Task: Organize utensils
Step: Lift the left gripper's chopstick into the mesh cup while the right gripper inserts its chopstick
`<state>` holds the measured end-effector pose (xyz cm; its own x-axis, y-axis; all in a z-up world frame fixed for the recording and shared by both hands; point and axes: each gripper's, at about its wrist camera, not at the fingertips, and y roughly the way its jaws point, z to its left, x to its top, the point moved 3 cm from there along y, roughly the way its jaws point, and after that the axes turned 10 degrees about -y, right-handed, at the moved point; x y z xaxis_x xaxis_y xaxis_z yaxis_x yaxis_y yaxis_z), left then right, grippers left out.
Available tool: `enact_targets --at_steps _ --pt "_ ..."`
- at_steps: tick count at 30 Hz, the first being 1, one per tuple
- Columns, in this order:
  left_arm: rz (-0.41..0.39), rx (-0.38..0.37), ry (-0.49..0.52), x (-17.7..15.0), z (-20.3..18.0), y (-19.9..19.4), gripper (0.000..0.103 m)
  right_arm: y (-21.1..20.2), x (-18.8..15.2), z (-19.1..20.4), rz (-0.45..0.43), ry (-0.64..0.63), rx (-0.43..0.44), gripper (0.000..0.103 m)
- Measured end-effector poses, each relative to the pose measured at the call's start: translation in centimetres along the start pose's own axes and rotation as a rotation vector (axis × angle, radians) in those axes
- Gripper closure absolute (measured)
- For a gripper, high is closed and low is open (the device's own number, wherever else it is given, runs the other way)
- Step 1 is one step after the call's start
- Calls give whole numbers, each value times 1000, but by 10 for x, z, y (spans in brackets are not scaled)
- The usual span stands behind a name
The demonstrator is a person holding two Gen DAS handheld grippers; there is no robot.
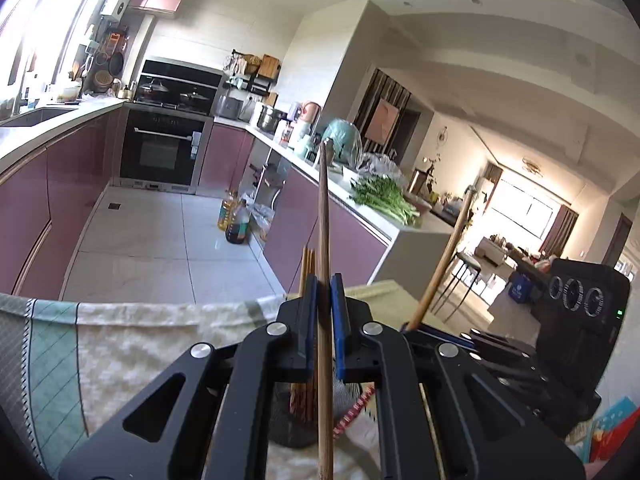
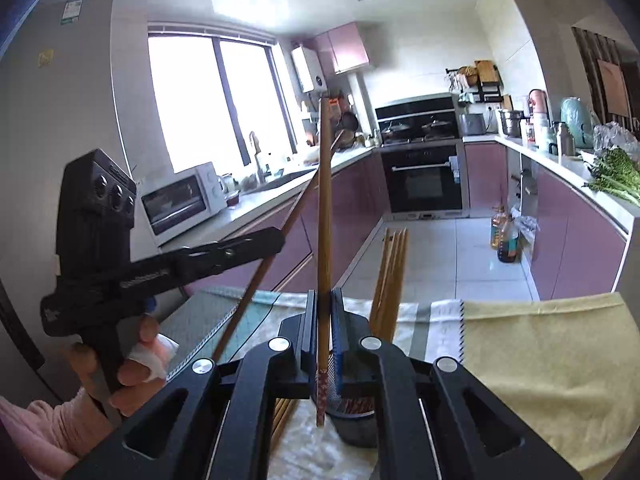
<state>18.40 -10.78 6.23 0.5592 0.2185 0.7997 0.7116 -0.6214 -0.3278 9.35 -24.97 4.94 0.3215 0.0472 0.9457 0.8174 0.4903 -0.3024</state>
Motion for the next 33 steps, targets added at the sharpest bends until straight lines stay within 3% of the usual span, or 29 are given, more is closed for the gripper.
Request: enact_targets --at_steps 7,13,20,30,33 --pt "-64 42 -19 9 -3 42 95 11 11 -23 -40 17 -38 98" --pt "-45 99 -6 -5 1 74 95 32 4 -33 -35 43 -53 98" --pt "-33 139 17 -22 7 90 95 44 7 -37 -107 69 -85 98" --pt "-3 154 13 -33 10 96 95 63 -34 -36 35 51 -99 98" --pt "-45 133 5 -22 10 88 95 61 -36 -39 36 68 -100 98"
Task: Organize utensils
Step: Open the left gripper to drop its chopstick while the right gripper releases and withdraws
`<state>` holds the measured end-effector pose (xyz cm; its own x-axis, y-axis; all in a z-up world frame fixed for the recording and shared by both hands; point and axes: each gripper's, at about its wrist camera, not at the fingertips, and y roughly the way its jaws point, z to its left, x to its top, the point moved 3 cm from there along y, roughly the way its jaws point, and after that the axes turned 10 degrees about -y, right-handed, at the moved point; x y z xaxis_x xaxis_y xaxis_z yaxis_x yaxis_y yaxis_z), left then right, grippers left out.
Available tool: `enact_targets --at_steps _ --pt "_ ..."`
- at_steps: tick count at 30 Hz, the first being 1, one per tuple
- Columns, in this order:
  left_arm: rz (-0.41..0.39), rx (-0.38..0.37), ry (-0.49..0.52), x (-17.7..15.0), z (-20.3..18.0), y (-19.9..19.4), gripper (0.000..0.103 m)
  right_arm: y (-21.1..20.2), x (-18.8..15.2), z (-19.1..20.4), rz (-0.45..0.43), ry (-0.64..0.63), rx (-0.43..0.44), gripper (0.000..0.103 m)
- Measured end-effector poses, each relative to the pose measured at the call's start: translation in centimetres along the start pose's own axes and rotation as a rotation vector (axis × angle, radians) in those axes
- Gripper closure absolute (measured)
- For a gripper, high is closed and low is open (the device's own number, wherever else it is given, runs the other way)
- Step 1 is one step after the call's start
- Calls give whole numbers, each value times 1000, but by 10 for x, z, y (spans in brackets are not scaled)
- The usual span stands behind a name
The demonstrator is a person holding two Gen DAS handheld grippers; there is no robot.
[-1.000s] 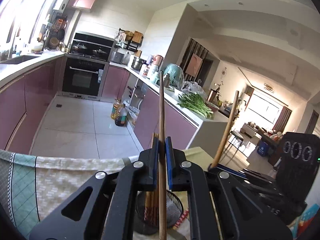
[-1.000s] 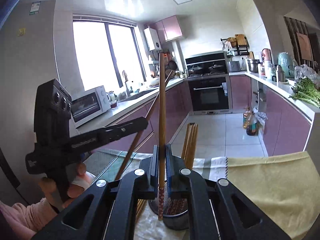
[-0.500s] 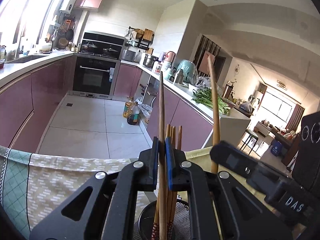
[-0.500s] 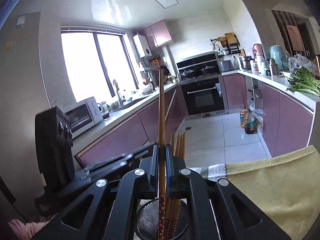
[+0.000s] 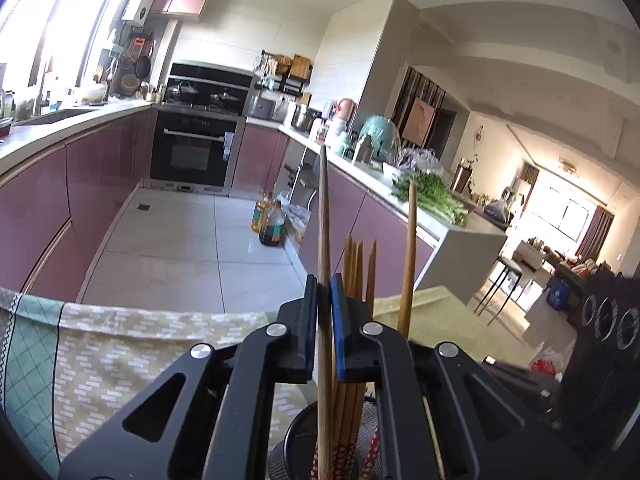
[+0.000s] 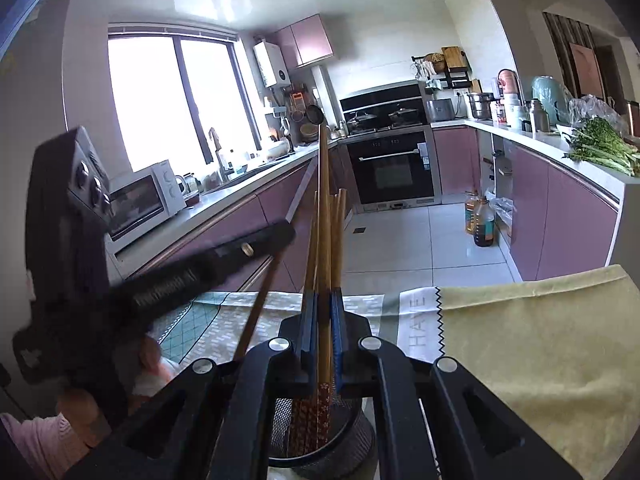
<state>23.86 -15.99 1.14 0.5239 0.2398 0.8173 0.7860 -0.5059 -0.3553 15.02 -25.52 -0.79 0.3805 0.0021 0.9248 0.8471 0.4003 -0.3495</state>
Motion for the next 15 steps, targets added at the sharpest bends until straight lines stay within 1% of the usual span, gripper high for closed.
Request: enact_targets --at_steps 3,5,9,12,15 --pt "-12 -18 -9 7 -3 -1 95 -2 -1 1 -2 7 2 98" --pt "-21 -1 14 6 -6 0 95 -1 -2 3 6 8 5 97" --pt "26 32 51 -10 -3 8 95 -2 -9 3 21 15 13 96" --pt "44 59 71 -16 4 5 95 -5 -14 -1 31 20 20 95" --pt "112 54 95 -23 9 4 94 -9 -17 -1 38 23 30 80"
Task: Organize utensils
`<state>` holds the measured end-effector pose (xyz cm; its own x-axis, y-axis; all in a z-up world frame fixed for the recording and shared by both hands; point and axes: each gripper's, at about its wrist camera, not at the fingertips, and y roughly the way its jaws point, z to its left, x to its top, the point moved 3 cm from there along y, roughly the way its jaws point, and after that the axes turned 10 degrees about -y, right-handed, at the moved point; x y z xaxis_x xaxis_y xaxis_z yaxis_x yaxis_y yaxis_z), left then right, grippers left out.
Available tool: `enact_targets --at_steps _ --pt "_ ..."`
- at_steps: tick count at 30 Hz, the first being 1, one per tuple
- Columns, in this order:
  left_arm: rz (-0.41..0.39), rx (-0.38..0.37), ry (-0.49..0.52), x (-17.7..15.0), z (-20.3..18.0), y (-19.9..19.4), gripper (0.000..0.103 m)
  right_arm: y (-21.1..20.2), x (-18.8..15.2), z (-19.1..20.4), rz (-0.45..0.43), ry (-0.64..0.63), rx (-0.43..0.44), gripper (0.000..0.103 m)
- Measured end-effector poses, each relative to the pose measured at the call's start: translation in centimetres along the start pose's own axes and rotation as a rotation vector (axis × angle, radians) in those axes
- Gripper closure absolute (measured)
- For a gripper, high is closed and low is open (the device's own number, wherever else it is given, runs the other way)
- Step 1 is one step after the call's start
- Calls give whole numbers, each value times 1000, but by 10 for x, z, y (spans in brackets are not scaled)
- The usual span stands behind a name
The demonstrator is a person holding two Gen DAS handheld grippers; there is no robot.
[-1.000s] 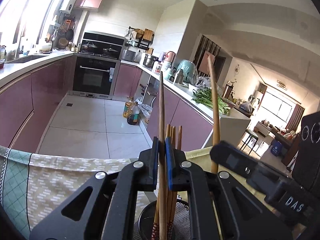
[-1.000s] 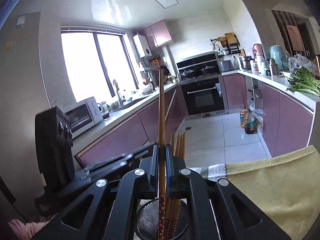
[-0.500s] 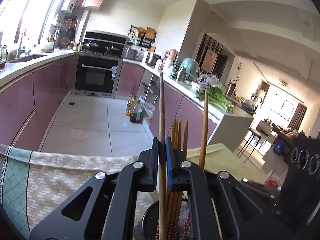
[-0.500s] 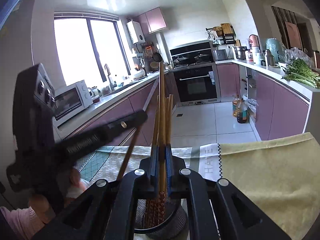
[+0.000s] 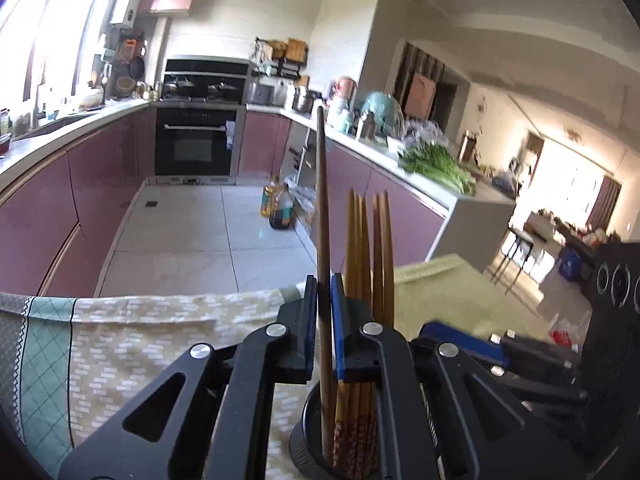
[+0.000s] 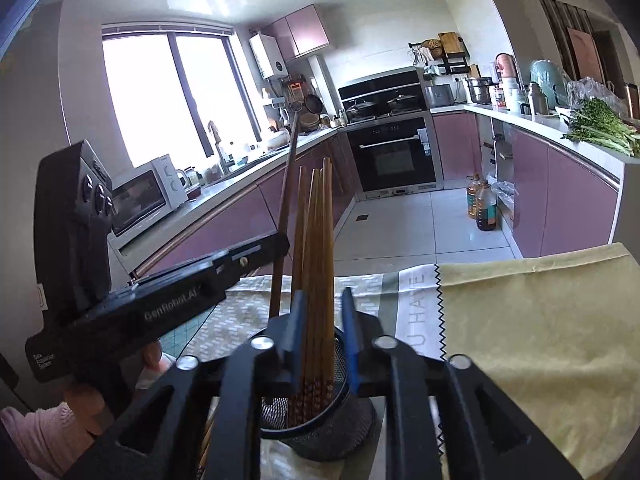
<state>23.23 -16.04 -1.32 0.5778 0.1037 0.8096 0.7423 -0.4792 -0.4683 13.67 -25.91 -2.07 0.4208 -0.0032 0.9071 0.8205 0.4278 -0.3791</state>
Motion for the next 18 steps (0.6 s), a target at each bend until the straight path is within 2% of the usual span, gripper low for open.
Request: enact_targets --at_steps 1,2,3,5,6,8,11,18 --pt "24 3 18 -5 1 -1 80 -2 0 1 0 -6 1 73" --pt "31 20 24 -9 2 -2 55 -5 0 3 -1 -13 3 67" --pt "28 43 26 -13 6 -5 41 -9 0 6 -4 -24 2 62" --pt "29 54 19 -17 13 -14 35 -17 0 10 -16 -44 -11 44" --pt "37 57 18 -18 17 -19 26 -21 -1 13 -22 -51 -11 39" --pt "34 84 2 -21 29 -33 8 -29 -4 18 -36 -62 -10 17" --pt "-5 127 -6 -32 47 -65 6 -41 -11 32 -65 -93 -14 7" --pt "-33 280 -48 -64 95 -126 6 -44 -37 63 -36 -116 23 7"
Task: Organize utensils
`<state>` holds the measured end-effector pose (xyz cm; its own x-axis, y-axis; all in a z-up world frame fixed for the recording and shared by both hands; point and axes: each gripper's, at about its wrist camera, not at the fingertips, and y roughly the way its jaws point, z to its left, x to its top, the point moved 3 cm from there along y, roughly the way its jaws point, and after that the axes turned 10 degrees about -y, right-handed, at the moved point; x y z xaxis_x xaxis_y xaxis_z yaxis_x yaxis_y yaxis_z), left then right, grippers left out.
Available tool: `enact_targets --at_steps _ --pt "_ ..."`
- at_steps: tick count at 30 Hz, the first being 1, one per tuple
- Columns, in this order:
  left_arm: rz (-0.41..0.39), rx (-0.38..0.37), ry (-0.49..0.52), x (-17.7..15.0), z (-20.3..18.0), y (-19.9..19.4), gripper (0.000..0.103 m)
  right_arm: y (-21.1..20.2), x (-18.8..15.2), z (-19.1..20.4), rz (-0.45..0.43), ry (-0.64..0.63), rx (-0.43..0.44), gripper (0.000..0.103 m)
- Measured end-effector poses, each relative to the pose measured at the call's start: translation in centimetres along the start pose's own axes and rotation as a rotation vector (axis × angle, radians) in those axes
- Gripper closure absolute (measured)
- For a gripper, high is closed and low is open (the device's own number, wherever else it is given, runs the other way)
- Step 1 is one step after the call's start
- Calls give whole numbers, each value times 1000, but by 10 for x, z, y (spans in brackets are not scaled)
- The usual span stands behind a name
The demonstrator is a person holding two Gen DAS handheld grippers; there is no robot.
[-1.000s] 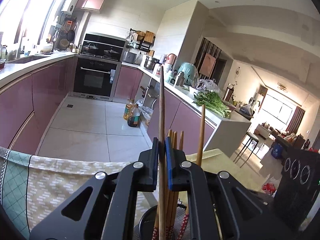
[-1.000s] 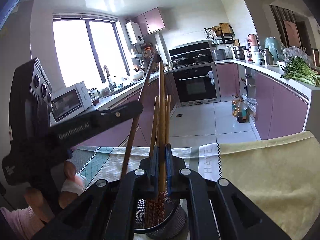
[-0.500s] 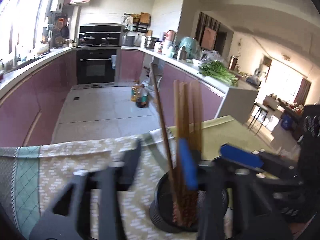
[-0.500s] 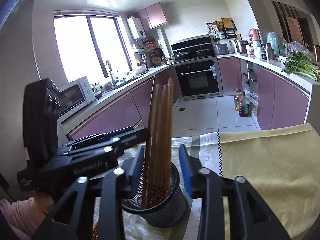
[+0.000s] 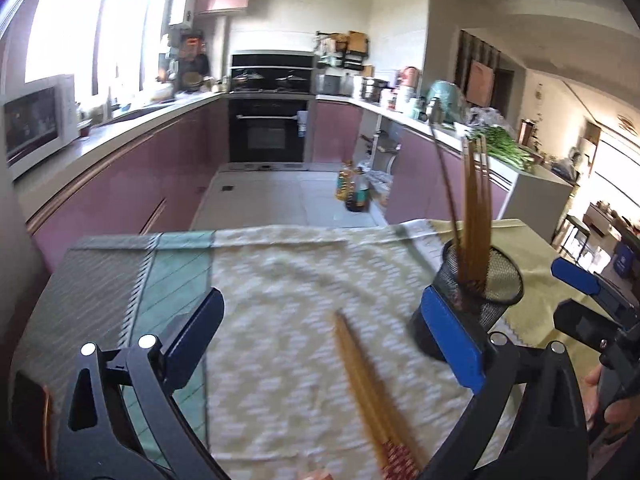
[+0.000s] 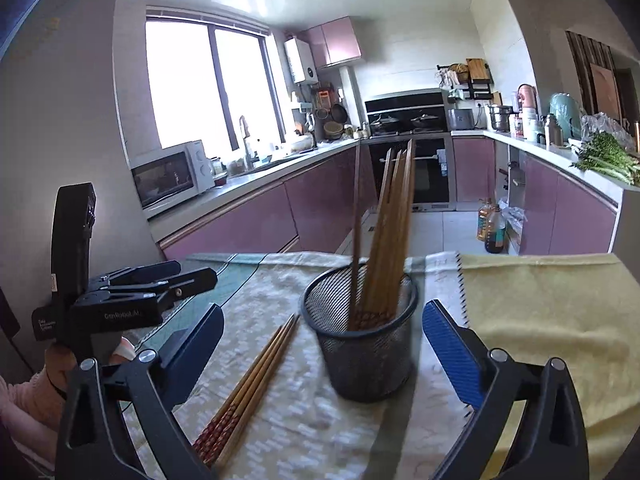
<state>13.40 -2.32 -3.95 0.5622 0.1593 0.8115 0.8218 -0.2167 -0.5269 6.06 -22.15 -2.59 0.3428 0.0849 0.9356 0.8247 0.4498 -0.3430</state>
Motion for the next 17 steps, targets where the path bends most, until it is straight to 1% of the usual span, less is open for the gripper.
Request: enact_targets --at_steps 3,6,8,9,10,12,14,15,16,17 --pt "16 25 -21 -12 16 -11 6 4 -15 14 31 -16 7 7" --pt "11 41 -38 -23 28 -22 6 10 -24 24 67 -27 3 7" --pt "5 48 -28 -29 28 -27 6 13 -28 27 90 -16 9 7" --pt "12 64 -16 -33 28 -28 6 15 -29 28 99 -14 5 7" --pt "30 87 -13 -37 29 -26 6 17 -31 29 114 -9 -5 7" --pt "80 124 -32 -39 36 -21 6 25 -36 27 175 7 -33 7" --pt "147 177 -65 -43 47 -11 6 34 -43 21 258 17 -95 7" --pt "196 209 -76 -47 55 -3 6 37 -47 16 292 26 -119 7" --pt "234 220 -78 -48 58 3 6 40 -51 11 322 33 -139 7" --pt "288 228 -80 -53 65 12 6 43 -53 5 348 38 -161 7"
